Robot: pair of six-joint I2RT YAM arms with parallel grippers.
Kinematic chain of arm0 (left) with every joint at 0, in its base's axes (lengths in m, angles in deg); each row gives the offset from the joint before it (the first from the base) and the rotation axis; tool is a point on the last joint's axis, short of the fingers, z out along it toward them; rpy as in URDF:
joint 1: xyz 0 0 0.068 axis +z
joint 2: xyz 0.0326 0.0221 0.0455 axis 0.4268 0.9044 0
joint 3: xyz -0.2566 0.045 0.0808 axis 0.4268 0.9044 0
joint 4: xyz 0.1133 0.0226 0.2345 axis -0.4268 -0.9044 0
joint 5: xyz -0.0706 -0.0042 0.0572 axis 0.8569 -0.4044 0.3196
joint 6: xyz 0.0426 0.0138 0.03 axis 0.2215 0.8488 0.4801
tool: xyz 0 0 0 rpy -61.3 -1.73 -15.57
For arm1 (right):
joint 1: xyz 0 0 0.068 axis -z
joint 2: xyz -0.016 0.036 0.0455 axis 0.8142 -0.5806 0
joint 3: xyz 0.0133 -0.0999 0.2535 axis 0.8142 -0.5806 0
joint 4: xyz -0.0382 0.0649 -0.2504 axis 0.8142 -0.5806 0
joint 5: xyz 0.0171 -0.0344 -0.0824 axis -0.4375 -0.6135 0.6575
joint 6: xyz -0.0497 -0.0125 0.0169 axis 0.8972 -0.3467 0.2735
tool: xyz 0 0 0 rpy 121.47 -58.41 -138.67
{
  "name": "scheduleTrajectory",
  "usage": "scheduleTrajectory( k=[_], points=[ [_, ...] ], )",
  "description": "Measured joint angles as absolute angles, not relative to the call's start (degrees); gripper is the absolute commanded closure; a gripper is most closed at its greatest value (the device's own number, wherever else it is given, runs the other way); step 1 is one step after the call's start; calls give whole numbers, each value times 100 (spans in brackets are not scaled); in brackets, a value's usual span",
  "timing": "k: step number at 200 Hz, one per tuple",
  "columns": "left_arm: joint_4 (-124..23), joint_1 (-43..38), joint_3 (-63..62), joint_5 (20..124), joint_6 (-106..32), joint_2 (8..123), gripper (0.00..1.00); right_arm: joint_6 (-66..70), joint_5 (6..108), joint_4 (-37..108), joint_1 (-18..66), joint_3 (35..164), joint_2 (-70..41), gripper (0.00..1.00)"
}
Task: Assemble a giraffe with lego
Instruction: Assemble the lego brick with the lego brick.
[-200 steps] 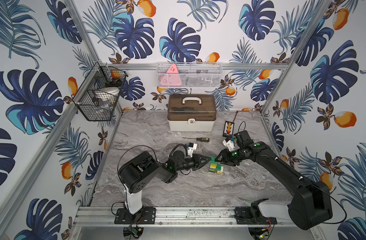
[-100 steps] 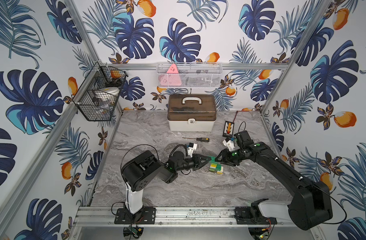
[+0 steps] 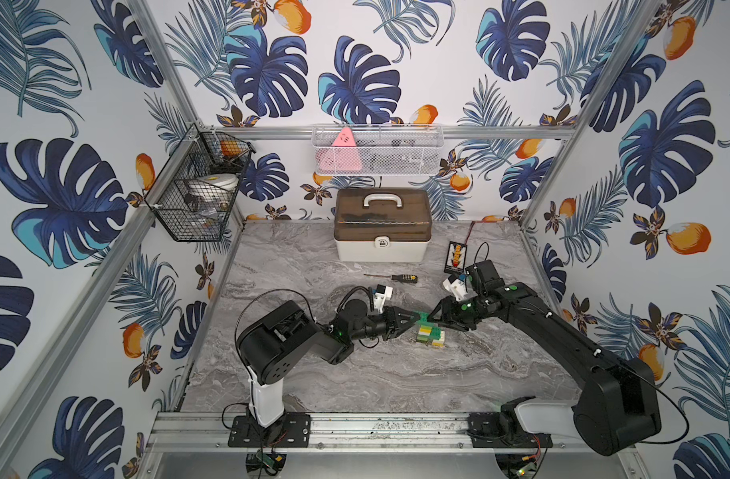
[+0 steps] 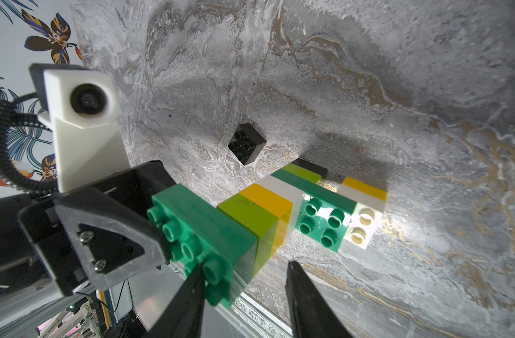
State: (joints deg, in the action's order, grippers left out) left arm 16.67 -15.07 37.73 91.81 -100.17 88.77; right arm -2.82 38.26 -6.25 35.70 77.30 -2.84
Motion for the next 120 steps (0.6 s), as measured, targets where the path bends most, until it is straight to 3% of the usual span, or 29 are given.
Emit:
scheduleTrajectory(
  k=[46, 93, 120],
  points=[
    [1152, -1442, 3782, 9170, -9809, 8687, 41, -260, 3820, -623, 3552, 7754, -293, 53],
    [48, -1228, 3732, 9275, -9422, 8156, 39, -240, 3868, -627, 3548, 7759, -271, 53],
    [-1546, -959, 3513, 9161, -8683, 7487, 33, -236, 3973, -666, 3548, 7759, -223, 53]
  ],
)
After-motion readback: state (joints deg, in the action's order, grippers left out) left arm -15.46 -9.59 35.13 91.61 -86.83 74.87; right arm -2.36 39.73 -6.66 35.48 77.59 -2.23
